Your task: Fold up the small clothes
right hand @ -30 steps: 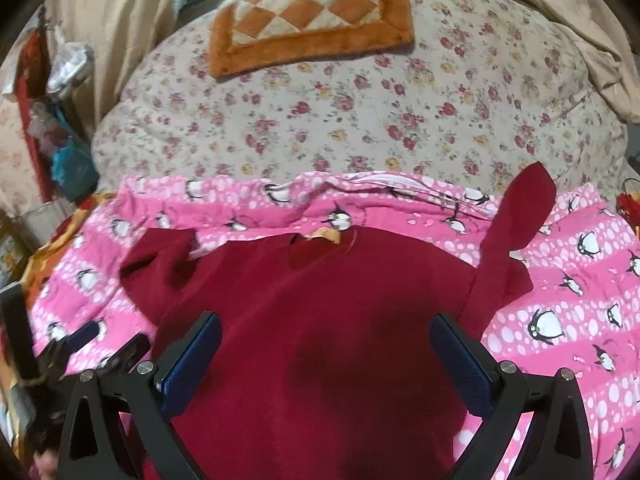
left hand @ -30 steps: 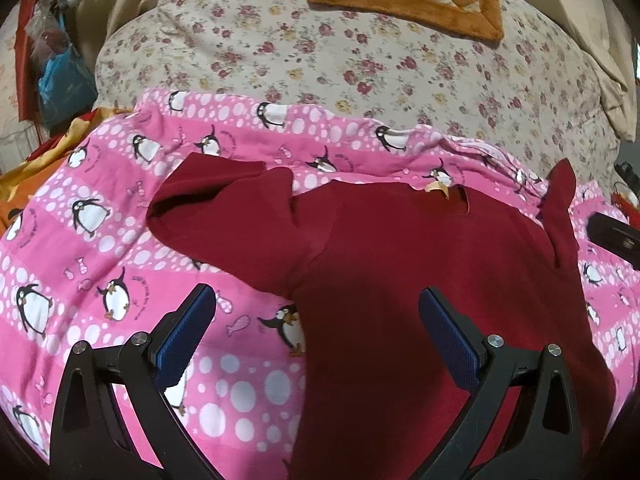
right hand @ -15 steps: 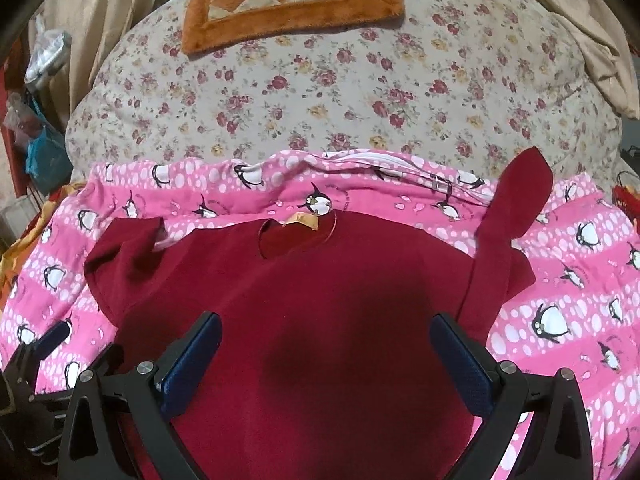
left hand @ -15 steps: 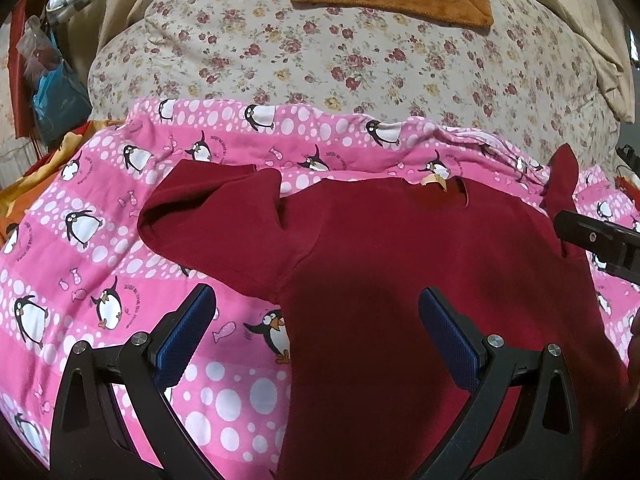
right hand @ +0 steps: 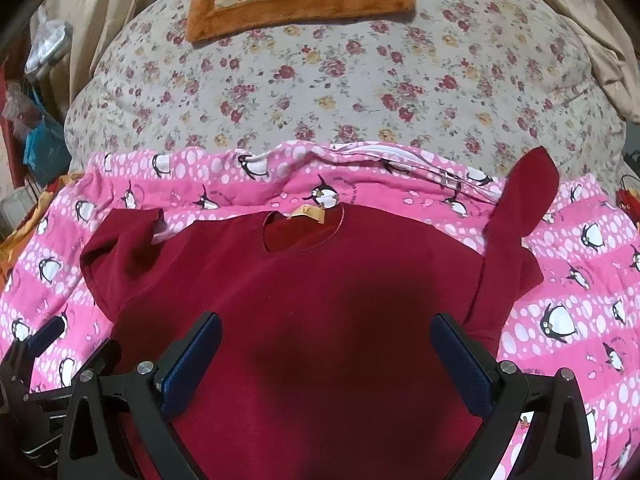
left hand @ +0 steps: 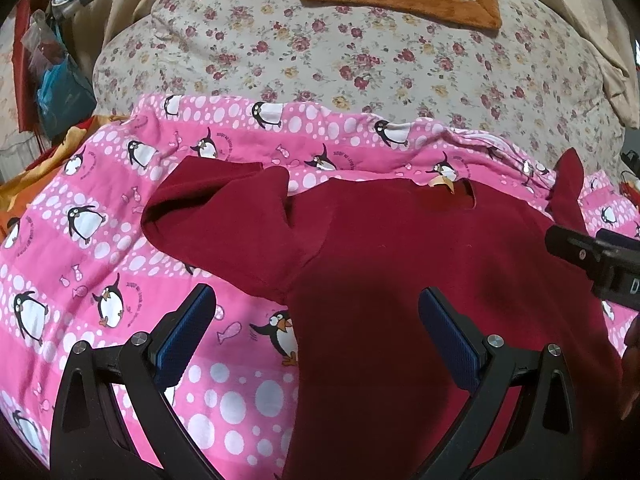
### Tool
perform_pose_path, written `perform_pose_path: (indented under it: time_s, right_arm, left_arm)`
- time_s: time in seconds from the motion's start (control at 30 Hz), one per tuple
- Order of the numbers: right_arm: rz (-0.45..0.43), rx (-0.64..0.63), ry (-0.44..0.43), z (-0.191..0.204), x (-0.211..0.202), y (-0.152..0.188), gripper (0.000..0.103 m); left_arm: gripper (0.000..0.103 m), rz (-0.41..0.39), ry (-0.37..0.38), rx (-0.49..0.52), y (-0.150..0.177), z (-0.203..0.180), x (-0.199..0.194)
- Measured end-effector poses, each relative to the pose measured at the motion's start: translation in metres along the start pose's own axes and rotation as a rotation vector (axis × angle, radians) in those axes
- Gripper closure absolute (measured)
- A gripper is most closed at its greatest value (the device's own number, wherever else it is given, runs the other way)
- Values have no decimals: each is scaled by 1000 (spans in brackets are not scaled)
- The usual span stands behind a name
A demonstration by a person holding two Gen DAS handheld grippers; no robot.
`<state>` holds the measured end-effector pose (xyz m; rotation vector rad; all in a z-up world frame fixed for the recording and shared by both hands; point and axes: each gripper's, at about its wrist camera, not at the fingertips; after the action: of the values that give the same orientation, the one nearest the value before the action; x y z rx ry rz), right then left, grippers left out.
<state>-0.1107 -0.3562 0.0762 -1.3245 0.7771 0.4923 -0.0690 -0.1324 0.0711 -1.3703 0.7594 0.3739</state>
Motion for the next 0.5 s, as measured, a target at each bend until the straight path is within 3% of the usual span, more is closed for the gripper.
perform_pose_path:
  time_s: [0.5]
  right_arm:
    - [30,-9,-3,6,11,7,0]
  left_arm:
    - [1,14,-22,-25,0,5,6]
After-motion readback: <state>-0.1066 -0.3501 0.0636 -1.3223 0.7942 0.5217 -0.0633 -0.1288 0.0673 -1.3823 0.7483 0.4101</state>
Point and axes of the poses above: each gripper's, at about its wrist camera, not at the fingertips, and x roughly the way its jaws point, z to its left, y to its underside, and after that the axes turned 1 degree about -y, right-handed
